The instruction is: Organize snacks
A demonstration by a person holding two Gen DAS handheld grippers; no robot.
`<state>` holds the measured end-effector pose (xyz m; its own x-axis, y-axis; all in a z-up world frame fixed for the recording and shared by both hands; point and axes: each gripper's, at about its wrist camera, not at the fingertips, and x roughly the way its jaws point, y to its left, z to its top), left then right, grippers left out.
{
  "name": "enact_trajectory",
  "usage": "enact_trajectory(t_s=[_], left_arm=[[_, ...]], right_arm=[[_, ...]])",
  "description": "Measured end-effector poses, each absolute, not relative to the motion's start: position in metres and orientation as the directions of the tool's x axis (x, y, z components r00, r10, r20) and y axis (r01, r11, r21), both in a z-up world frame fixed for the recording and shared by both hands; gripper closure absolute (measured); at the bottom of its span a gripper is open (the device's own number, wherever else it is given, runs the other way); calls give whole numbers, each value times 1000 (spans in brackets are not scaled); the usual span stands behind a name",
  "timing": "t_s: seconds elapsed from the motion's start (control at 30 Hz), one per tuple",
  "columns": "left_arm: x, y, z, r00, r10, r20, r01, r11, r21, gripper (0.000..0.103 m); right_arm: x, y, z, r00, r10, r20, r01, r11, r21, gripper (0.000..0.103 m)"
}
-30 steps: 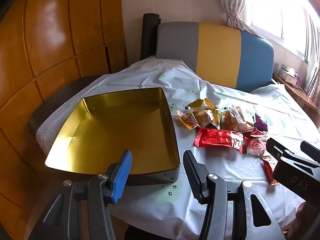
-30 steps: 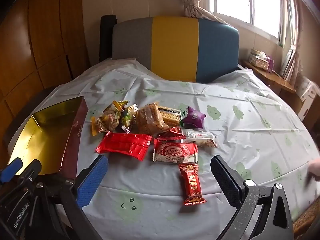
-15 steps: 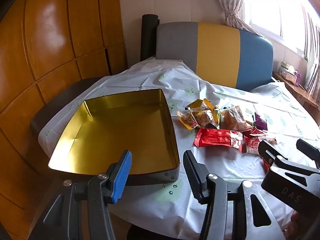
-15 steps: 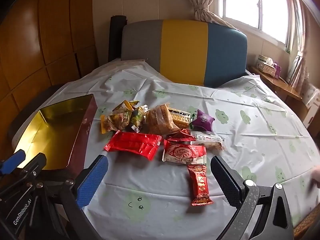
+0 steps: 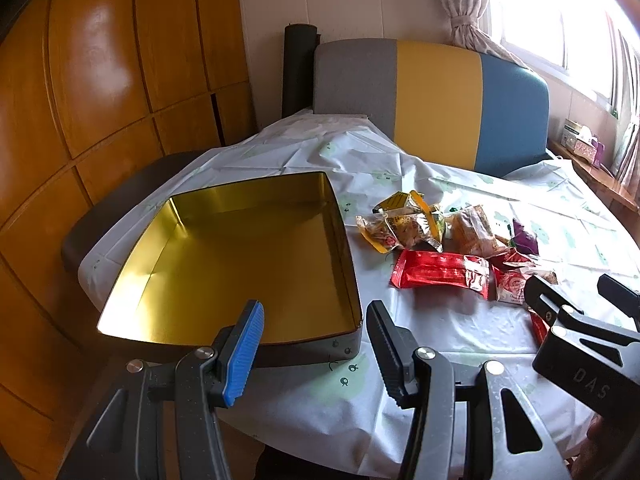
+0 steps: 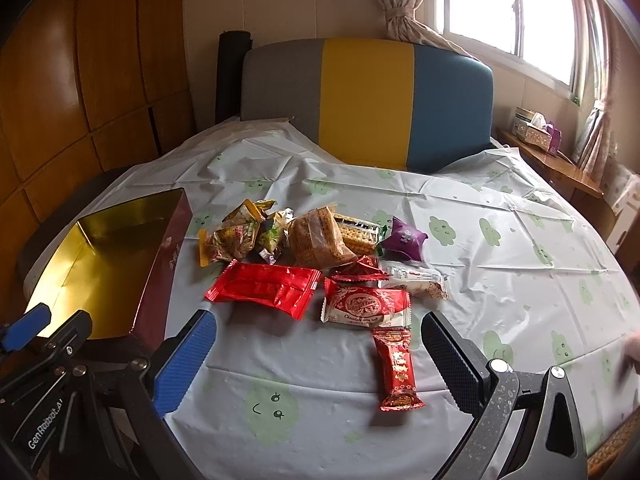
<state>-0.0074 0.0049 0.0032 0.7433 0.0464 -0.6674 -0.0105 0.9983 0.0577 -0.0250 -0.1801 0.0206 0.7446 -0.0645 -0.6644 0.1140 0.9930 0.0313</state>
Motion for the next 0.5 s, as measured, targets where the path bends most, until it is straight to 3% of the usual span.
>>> enact_trajectory(t_s=[0.5], left_arm=[[-6, 5, 3, 741, 52, -669, -14, 998, 62, 49]], right_arm=[[-30, -183, 20, 748, -69, -660, 119, 992, 32, 0]])
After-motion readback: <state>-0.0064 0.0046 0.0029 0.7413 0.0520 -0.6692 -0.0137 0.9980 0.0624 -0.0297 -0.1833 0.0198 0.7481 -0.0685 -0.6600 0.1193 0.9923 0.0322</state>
